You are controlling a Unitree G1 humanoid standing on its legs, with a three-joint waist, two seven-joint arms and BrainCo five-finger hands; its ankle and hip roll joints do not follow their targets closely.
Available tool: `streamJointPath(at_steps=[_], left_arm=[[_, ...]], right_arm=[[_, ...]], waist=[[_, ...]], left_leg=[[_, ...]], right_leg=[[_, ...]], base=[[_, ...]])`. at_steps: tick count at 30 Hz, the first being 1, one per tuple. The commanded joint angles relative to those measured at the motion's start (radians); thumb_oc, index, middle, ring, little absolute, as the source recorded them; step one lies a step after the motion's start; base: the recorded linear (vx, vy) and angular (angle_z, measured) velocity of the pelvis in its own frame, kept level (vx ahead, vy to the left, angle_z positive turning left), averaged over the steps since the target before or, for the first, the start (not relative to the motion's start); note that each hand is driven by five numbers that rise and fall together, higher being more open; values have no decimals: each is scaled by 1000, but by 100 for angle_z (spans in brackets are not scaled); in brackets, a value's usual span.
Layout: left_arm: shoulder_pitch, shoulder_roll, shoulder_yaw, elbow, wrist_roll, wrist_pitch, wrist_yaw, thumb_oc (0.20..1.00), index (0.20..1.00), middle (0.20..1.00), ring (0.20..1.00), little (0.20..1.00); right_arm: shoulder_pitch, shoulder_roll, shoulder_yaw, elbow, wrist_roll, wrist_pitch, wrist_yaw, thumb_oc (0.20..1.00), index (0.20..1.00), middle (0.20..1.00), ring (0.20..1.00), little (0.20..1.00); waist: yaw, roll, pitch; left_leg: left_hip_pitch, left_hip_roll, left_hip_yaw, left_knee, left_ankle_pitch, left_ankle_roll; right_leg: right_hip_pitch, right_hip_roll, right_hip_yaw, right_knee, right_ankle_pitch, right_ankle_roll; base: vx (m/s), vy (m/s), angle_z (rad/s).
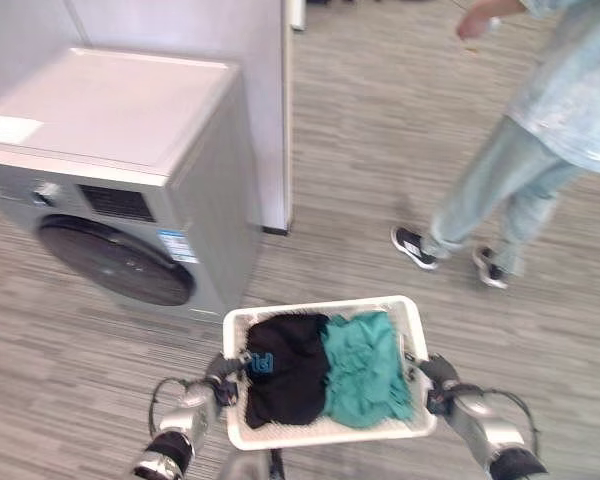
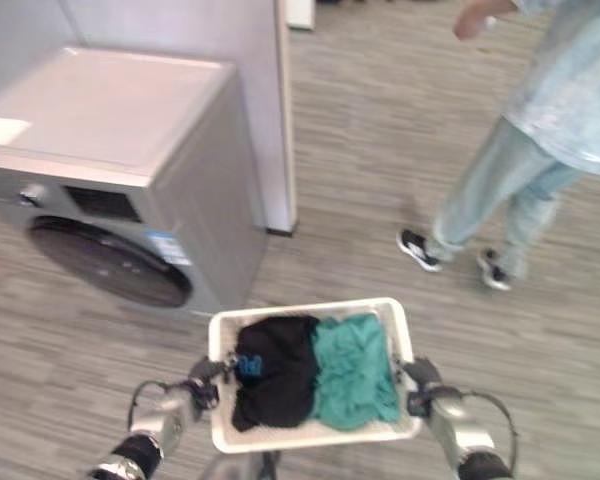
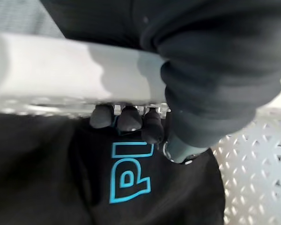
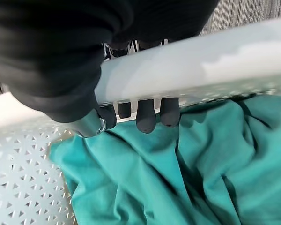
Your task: Grab the laundry basket,head to the washer,open it,put in the laundry and shut it.
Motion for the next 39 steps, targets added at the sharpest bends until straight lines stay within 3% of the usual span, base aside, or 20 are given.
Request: streamJointPath(at_steps=[1, 2, 3, 4, 6, 9, 19, 28, 39], left_arm=[[-59, 56, 74, -22, 0, -74, 38, 200, 200, 200, 200, 200], [-63, 55, 74, -20, -1, -74, 37, 200, 200, 200, 200, 200], [-62, 55, 74, -19, -1, -74, 37, 200, 200, 200, 200, 200], [-74, 51, 64, -24, 6, -75, 46, 200, 200, 200, 200, 200], [-81, 40, 51, -22, 5, -73, 39, 200, 200, 200, 200, 200], [-63, 17, 54, -20, 0, -79, 38, 200, 200, 200, 200, 200], [-94, -8, 15, -28, 6, -83, 30, 200, 200, 200, 200, 200], [-98, -6, -11, 30, 22, -76, 14, 200, 200, 200, 200, 200], [-80, 18, 15, 56, 26, -78, 12, 200, 200, 200, 200, 200]], right_arm=[[-72, -12, 11, -79, 26, -77, 102, 200, 200, 200, 200, 200], [-77, -10, 10, -76, 31, -78, 102, 200, 200, 200, 200, 200], [-76, -10, 10, -76, 31, -78, 102, 200, 200, 200, 200, 200], [-75, -15, 10, -82, 34, -82, 93, 200, 200, 200, 200, 200], [-73, -16, 18, -72, 35, -80, 90, 200, 200, 200, 200, 200], [-66, -16, 17, -63, 48, -83, 92, 200, 200, 200, 200, 200], [-4, -38, 7, -114, 49, -79, 114, 200, 200, 200, 200, 200], [33, -10, 13, -8, 126, -85, 146, 200, 200, 200, 200, 200], [35, 11, 29, -8, 141, -81, 160, 200, 200, 200, 200, 200]], waist=[[16, 40, -29], [8, 30, -29], [2, 32, -25], [-8, 21, -25], [2, 15, -30], [24, 13, -61], [38, 12, -71], [85, -1, -75], [101, -16, -83]], left_leg=[[27, 109, 45, 55, -51, -168], [42, 88, 39, 55, -65, -173], [47, 89, 32, 56, -67, -173], [42, 70, 11, 81, -89, -184], [38, 72, 9, 87, -82, -191], [42, 68, 10, 69, -85, -196], [42, 54, -22, 70, -99, -201], [58, 43, -54, 58, -94, -205], [74, 39, -76, 44, -96, -206]], right_leg=[[-65, -143, -23, -432, 186, 5], [-67, -156, -46, -576, 172, -8], [-53, -155, -53, -586, 172, -7], [-15, -161, -24, -735, 186, -20], [29, -153, -1, -787, 176, -34], [101, -166, -52, -876, 180, -41], [162, -171, -98, -920, 169, -41], [189, -176, -149, -919, 162, -35], [205, -176, -176, -927, 159, -34]], base=[[192, 42, 5], [152, 7, 1], [185, -53, 7], [141, -45, 23], [108, -55, 73], [83, -57, 63], [55, -15, 21], [29, 2, 10], [33, -19, 11]])
